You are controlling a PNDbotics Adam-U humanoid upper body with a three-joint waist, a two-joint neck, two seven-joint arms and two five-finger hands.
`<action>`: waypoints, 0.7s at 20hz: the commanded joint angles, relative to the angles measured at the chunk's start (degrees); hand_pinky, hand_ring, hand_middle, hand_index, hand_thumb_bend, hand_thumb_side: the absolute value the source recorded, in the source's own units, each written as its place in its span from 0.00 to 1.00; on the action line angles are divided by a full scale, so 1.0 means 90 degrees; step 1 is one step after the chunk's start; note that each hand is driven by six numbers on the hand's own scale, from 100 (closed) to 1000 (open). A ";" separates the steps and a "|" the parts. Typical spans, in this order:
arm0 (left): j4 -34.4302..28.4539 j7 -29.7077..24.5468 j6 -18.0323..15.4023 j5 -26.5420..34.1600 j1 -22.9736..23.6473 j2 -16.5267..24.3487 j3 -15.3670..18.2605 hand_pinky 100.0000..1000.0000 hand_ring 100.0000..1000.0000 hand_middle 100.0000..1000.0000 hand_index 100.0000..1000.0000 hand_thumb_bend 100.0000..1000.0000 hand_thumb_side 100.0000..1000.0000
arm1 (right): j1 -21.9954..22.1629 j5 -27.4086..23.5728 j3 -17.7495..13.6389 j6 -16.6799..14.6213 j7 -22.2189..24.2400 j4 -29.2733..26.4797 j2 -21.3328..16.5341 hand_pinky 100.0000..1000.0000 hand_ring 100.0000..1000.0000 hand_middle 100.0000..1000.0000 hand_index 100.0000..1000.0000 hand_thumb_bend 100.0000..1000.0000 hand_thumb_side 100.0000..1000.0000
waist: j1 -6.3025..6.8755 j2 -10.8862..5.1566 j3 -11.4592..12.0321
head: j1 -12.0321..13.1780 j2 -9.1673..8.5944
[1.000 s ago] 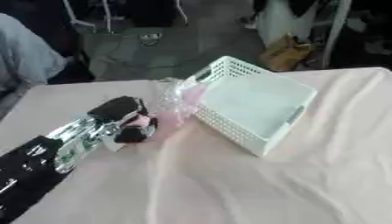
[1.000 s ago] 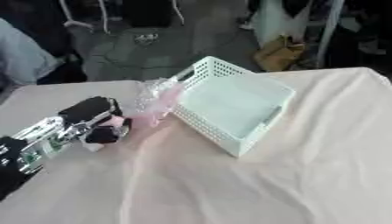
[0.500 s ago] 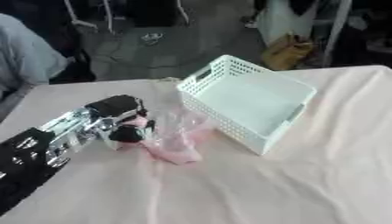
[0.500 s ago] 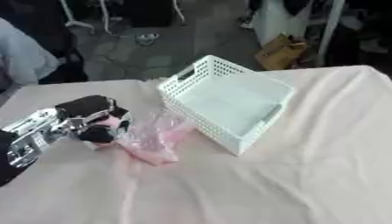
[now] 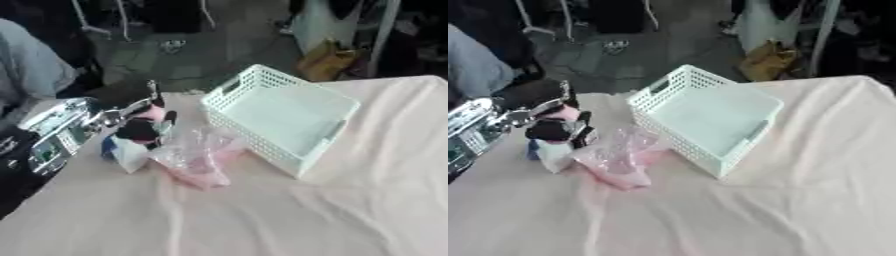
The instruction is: Pick up objects on the table and place them in the box.
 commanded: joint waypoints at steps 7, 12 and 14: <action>-0.0529 0.0171 0.0380 -0.0370 -0.0919 -0.0075 0.0418 0.00 0.00 0.00 0.00 0.00 0.63 | -0.0076 -0.0101 0.0003 0.0051 0.0031 -0.0095 -0.0108 0.83 0.93 0.83 0.83 0.00 0.73 | 0.0081 -0.0229 -0.0034 | -0.0247 -0.0064; 0.0039 0.0374 0.0439 -0.0435 -0.1629 -0.0772 0.0387 0.00 0.00 0.00 0.00 0.00 0.62 | -0.0121 -0.0136 0.0005 0.0072 0.0019 -0.0095 -0.0050 0.83 0.93 0.83 0.83 0.00 0.73 | 0.0078 -0.0263 -0.0127 | -0.0162 -0.0070; 0.0474 0.0521 0.0362 -0.0503 -0.1872 -0.1080 0.0356 0.00 0.00 0.00 0.00 0.00 0.63 | -0.0148 -0.0148 0.0004 0.0083 0.0016 -0.0095 -0.0024 0.83 0.93 0.83 0.83 0.00 0.72 | 0.0077 -0.0261 -0.0167 | -0.0114 -0.0094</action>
